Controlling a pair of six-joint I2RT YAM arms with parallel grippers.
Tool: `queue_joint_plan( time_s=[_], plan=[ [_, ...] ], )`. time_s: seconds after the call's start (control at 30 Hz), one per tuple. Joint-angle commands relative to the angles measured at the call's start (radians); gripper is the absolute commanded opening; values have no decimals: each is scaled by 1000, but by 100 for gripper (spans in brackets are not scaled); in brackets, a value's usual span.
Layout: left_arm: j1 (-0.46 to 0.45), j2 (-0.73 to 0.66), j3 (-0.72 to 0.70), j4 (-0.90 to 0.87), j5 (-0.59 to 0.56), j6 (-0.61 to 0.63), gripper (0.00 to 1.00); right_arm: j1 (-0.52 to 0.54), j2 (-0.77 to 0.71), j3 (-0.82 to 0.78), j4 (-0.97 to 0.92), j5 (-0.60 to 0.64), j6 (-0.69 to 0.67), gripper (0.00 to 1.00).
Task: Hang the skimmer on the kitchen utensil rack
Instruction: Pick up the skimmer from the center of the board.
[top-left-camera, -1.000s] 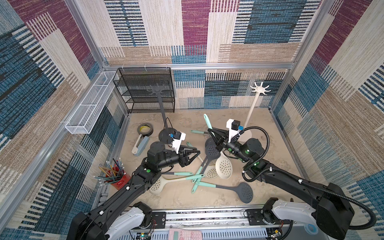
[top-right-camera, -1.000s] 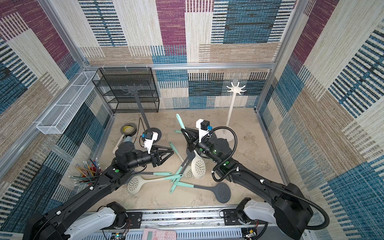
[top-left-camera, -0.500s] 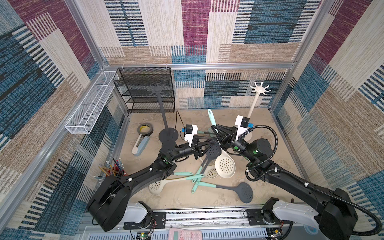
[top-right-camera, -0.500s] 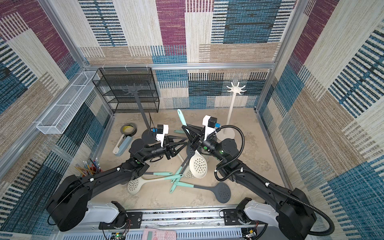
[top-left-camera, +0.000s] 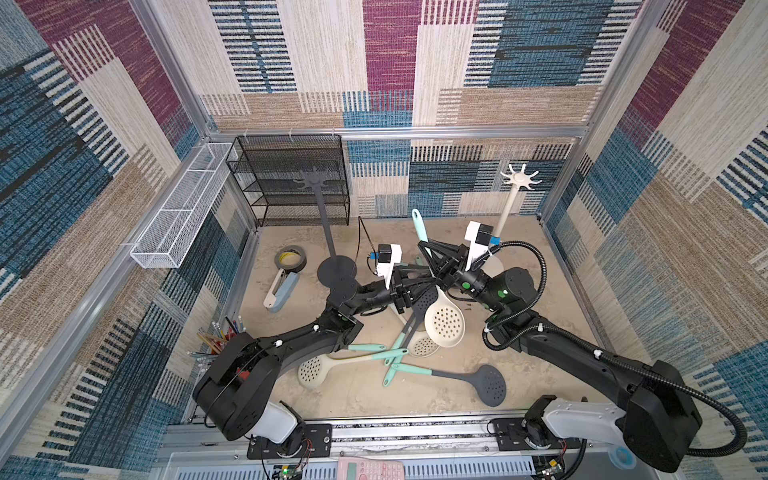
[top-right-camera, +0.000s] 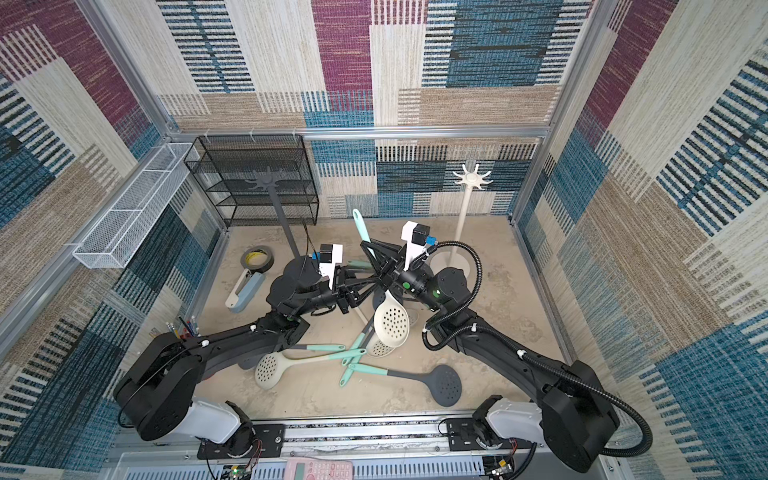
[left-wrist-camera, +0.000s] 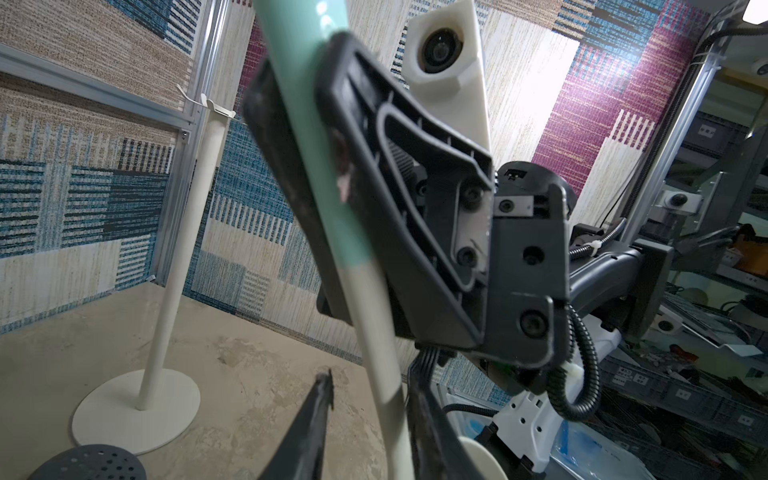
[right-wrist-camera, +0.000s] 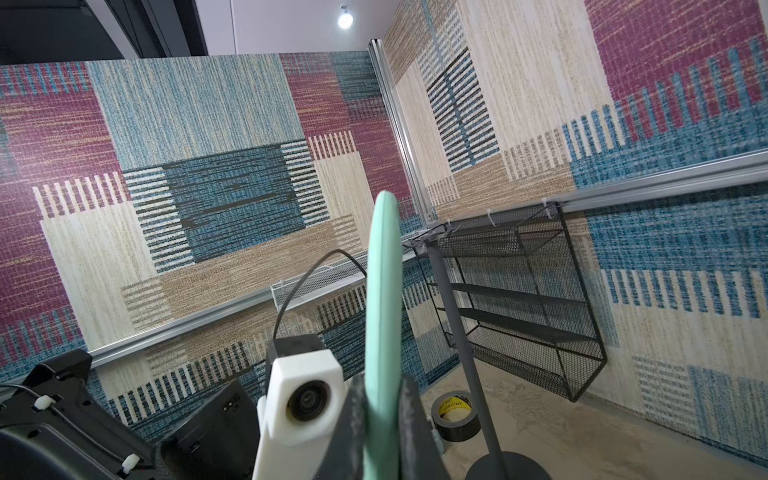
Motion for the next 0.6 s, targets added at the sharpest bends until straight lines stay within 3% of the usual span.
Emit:
queue_joint_plan(
  time_s=[0.0,0.2,0.33,0.43,0.57],
  plan=[
    [1,14,22,70,15,-32,28,-2,18,20,54,-23,27,5],
    [1,30,48,39,-18,-48,0,-5,27,17,65,-26,28,5],
    [2,12,48,-5,-45,-36,0,-14,20,6,56,-18,16,9],
    [1,-40,30,-122,-102,28,0,-20,2,-13,45,0,-9,26],
    [1,-126,4,-334,-268,140,0,-22,-25,-12,-48,76,-96,53]
  ],
)
